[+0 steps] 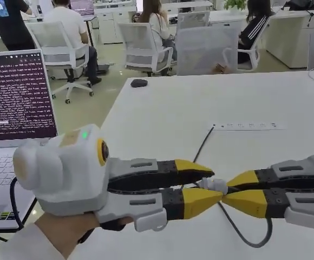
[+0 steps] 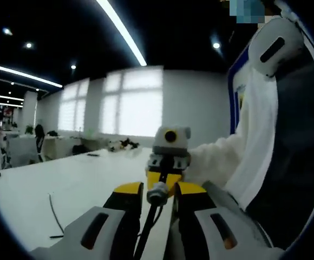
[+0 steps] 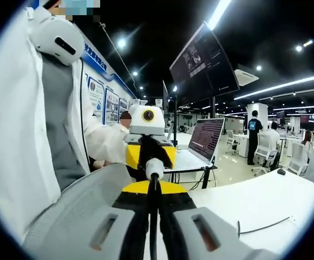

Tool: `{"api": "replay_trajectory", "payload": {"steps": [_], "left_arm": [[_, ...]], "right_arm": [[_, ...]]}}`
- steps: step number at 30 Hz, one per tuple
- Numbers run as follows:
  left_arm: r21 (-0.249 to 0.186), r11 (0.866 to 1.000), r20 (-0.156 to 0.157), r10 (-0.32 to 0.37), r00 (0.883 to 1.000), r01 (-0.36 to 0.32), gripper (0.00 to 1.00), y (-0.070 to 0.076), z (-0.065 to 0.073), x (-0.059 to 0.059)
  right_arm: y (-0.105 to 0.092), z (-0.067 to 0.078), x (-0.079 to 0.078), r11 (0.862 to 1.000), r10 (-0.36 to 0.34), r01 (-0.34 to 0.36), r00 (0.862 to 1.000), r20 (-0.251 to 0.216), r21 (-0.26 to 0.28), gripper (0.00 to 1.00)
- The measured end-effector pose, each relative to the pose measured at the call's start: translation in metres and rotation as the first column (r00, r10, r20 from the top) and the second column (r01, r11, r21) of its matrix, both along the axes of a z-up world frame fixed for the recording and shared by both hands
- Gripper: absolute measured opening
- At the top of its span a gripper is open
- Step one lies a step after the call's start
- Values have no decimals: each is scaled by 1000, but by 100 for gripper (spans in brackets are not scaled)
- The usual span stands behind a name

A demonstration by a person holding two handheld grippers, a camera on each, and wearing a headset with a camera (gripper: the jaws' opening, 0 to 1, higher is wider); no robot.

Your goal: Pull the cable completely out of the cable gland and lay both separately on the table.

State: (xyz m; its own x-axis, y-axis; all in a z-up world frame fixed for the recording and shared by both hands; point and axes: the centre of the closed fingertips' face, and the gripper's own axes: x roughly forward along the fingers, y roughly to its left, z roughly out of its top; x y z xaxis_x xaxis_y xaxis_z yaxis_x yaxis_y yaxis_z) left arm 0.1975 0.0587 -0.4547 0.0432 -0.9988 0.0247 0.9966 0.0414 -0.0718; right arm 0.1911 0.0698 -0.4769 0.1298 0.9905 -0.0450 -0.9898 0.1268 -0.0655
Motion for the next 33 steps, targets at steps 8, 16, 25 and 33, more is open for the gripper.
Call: {"api": "replay_trajectory", "payload": {"steps": [8,16,25,33], "left_arm": [[-24,1000,-27,1,1000,-2,25,-8,-8,7],[-4,1000,-12,-1,1000,1,17,-11,-11,6],[17,1000,-52,7,999,-6,16,-11,-17,10],[16,999,-93,48,994,-47,16,0,-20,24]], "right_arm": [[-5,17,2,997,-7,7,1000,3,77,3],[-11,7,6,1000,-24,24,999,-21,3,3],[-10,-12,7,998,-21,21,1000,-8,-63,3],[-24,-56,25,956,-71,89,995,72,-280,3]]}}
